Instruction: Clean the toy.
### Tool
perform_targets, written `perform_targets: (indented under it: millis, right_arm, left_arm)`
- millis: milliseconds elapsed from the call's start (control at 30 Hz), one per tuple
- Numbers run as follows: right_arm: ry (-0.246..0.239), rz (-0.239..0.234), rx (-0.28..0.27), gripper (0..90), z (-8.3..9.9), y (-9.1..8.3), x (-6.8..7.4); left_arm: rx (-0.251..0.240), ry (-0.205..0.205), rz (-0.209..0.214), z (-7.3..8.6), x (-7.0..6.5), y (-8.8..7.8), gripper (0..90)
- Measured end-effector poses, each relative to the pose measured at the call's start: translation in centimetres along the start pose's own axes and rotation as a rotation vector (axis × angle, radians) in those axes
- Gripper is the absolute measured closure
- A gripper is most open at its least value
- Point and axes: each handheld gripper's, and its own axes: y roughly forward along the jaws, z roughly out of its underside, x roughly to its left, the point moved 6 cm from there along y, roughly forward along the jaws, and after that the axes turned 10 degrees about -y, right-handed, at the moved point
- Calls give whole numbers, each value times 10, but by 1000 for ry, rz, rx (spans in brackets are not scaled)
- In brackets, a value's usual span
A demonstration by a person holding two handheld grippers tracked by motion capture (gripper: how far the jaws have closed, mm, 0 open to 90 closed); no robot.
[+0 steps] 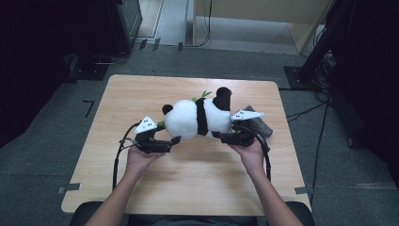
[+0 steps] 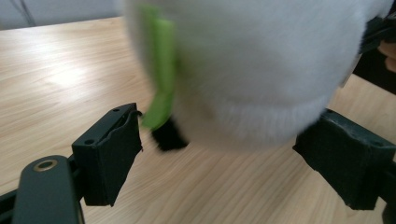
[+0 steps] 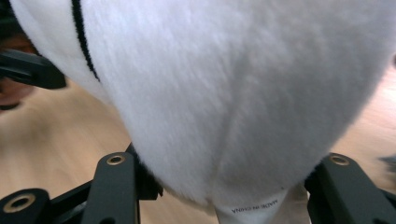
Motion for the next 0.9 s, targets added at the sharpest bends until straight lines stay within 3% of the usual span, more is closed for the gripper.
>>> perform_targets:
  millis: [67,200,233,267,333,367,433,500,600,700,767,833,900]
  right_arm:
    - [17,-27,-4,461,-1,3,6]
    - [29,-29,3,427,1,7,5]
    - [29,-29,3,427,1,7,5]
    - [16,-31,7,373,2,8,4]
    - [-20,-25,-8,295,2,8,3]
    - [-20,-25,-8,295,2,8,3]
    - [-22,-71,-68,246,1,8,-2]
    - [-37,-89,-96,245,2,6,-3]
    - [-133,-60,-117,287,6,5,-3]
    - [-194,-69,-91,293,11,8,-2]
    - [-221,-90,-104,293,10,9,3]
    - [-238,-94,-107,294,9,10,6]
    - [-225,-31,-59,324,8,12,9]
  left_arm:
    - [2,10,-15,1,-2,3,184]
    - [-2,9,-26,1,-2,3,430]
    - [-1,16,-30,0,-3,2,430]
    - [6,3,-34,-2,-4,1,498]
    - [1,-12,-26,-3,-4,-1,538]
    - [-8,-24,-17,-5,-3,-3,538]
    - [-24,-83,18,-12,2,-12,565]
    - [-43,-112,24,-17,7,-18,572]
    - [-62,-151,43,-23,13,-28,575]
    - [-63,-157,61,-26,15,-33,573]
    - [-28,-166,103,-24,12,-32,570]
    - [-12,-159,107,-22,10,-30,567]
    - [23,-154,95,-18,7,-23,529]
